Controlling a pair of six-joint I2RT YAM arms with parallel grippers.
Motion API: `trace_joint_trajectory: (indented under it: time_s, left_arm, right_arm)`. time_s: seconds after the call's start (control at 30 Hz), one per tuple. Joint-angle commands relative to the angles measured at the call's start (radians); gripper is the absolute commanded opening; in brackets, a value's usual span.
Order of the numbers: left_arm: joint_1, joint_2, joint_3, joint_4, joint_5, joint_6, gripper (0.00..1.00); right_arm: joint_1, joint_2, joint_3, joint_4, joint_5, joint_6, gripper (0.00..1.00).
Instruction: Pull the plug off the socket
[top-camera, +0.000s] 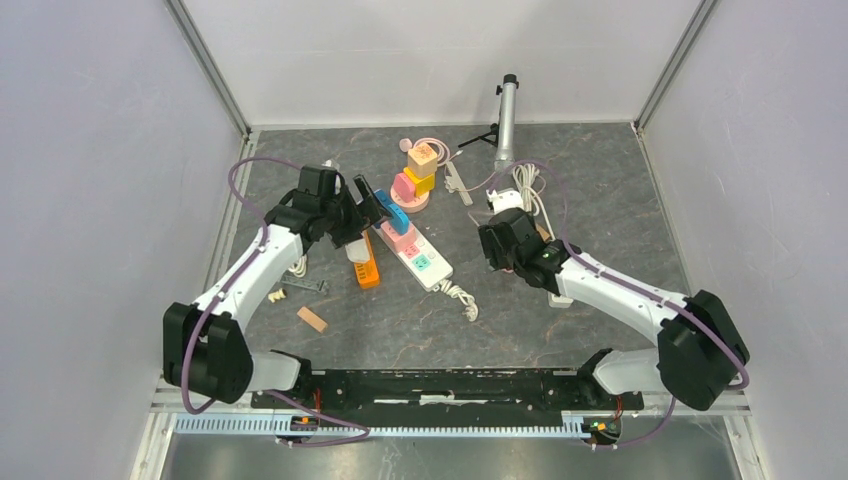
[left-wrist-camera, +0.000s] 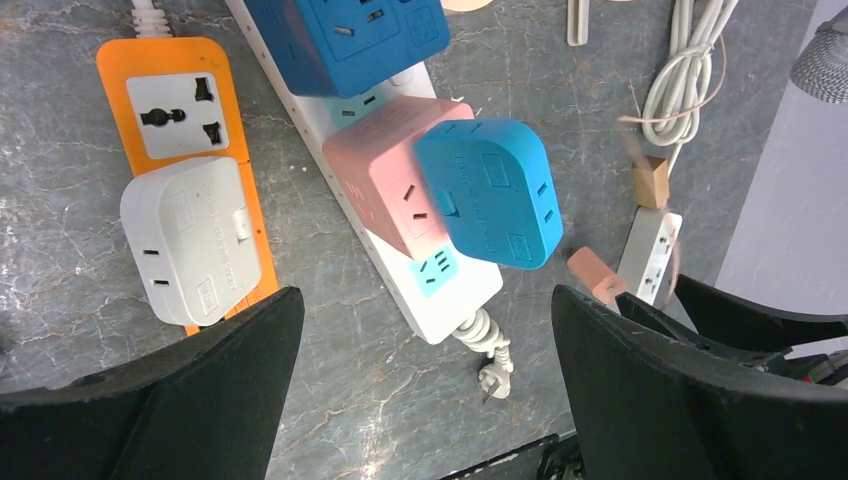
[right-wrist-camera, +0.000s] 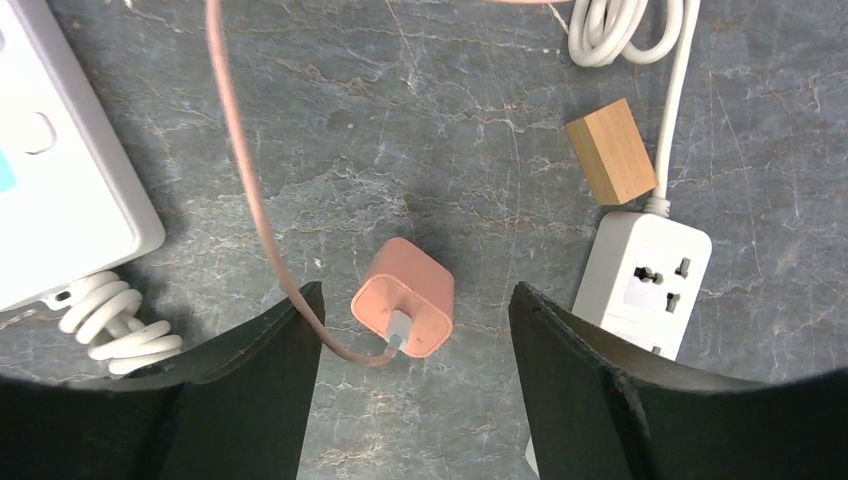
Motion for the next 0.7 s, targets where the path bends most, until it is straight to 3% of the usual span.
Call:
trace_joint_trajectory:
  time_s: [0.0, 0.2, 0.47, 0.67]
  left_arm:
    - [0.001, -0.042, 0.054, -0.026, 0.007, 0.048, 1.0]
    - [0.003, -0.076, 0.068, -0.06, -0.03, 0.059, 1.0]
    - [0.006, -0.125, 0.091, -0.109, -0.106, 0.08, 1.0]
    - [0.008, -0.168, 0.086, -0.148, -0.157, 0.089, 1.0]
  right_arm:
    - [0.0, -0.067, 0.037, 0.013, -0.037, -0.012, 0.74]
    - [0.0, -0.133, 0.092, -0.005, -0.104, -0.046, 0.76]
    - [0.001, -0.192, 0.089, 0.189, -0.532, -0.097, 0.76]
    - [0.027, -0.103, 0.092, 0.302, -0.645, -0.034, 0.68]
